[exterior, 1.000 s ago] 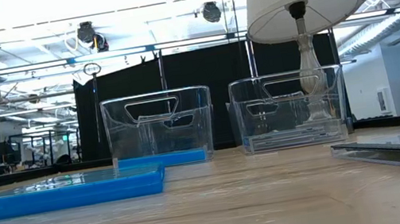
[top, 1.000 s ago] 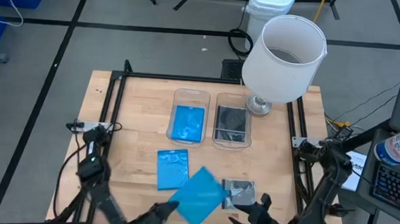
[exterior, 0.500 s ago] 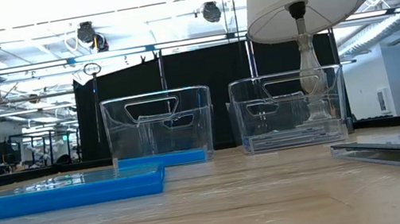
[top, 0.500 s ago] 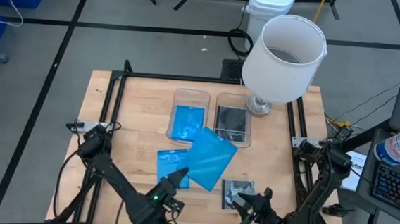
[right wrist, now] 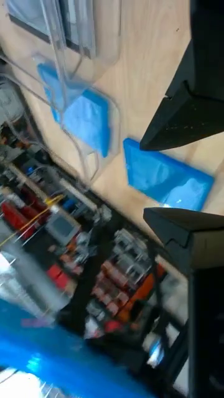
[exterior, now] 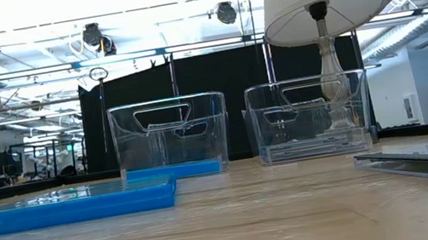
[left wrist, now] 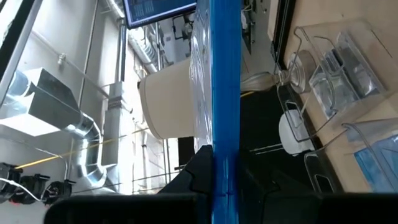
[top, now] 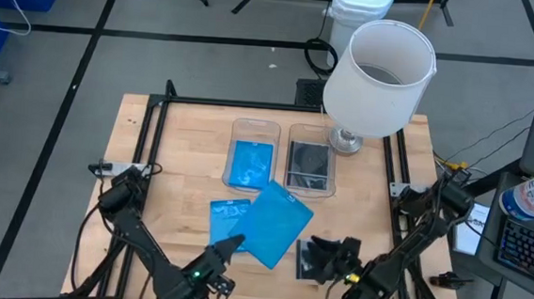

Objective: Pick & place jewel cases by type
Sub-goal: Put the blue cd case into the left transparent bin, then put the black cd case into the right transparent bin

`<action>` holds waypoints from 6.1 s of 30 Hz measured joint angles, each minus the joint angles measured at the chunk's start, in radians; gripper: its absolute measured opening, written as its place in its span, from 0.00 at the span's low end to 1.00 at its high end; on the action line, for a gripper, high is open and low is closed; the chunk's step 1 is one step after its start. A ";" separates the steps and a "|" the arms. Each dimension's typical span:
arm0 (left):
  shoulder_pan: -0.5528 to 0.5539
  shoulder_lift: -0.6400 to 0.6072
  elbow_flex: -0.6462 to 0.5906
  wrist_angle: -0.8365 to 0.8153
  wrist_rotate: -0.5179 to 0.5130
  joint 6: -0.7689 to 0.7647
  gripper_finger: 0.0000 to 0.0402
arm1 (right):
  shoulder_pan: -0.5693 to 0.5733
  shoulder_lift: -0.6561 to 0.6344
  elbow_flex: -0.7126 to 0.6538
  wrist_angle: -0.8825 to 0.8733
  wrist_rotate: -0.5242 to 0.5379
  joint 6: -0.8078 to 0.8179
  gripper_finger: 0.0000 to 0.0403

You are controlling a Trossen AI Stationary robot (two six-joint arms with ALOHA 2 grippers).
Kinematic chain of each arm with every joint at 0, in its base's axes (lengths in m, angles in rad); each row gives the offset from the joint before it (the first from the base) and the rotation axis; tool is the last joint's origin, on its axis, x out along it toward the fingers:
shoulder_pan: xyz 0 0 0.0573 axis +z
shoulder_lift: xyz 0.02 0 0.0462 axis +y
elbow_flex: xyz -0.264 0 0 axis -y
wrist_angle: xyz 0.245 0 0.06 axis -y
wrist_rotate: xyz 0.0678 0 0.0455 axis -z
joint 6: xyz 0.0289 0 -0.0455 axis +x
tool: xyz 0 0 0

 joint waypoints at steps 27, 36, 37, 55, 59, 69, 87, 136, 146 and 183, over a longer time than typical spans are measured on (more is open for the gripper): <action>0.021 -0.010 0.001 0.000 0.001 0.048 0.10 | -0.188 -0.166 -0.405 1.809 -0.540 -1.455 0.27; 0.037 -0.010 0.001 -0.001 0.004 0.035 0.10 | -0.271 -0.166 -0.405 1.791 -0.608 -1.315 0.47; 0.038 -0.010 0.001 0.000 0.003 0.034 0.10 | -0.277 -0.166 -0.405 1.792 -0.608 -1.304 0.48; 0.044 -0.010 0.001 0.002 0.003 -0.005 0.10 | -0.345 -0.166 -0.405 1.828 -0.750 -1.379 0.32; 0.044 -0.009 0.001 0.000 0.001 -0.017 0.10 | -0.345 -0.166 -0.403 1.829 -0.760 -1.399 0.18; 0.044 -0.009 0.001 0.002 0.078 -0.035 0.32 | -0.345 -0.166 -0.403 1.818 -0.760 -1.480 0.07; -0.203 -0.493 -0.323 0.139 0.572 -0.526 0.23 | -0.338 -0.165 -0.405 1.685 -0.757 -1.732 0.05; -0.031 -1.236 -1.604 1.661 0.944 0.124 0.05 | -1.164 -0.117 0.336 0.211 -1.658 -1.203 0.05; -0.031 -1.236 -1.604 1.636 0.944 0.118 0.05 | -1.211 -0.011 0.335 0.196 -1.753 -0.944 0.05; -0.031 -1.236 -1.604 1.597 1.003 0.074 0.05 | -1.247 0.054 0.334 0.120 -1.745 -1.058 0.46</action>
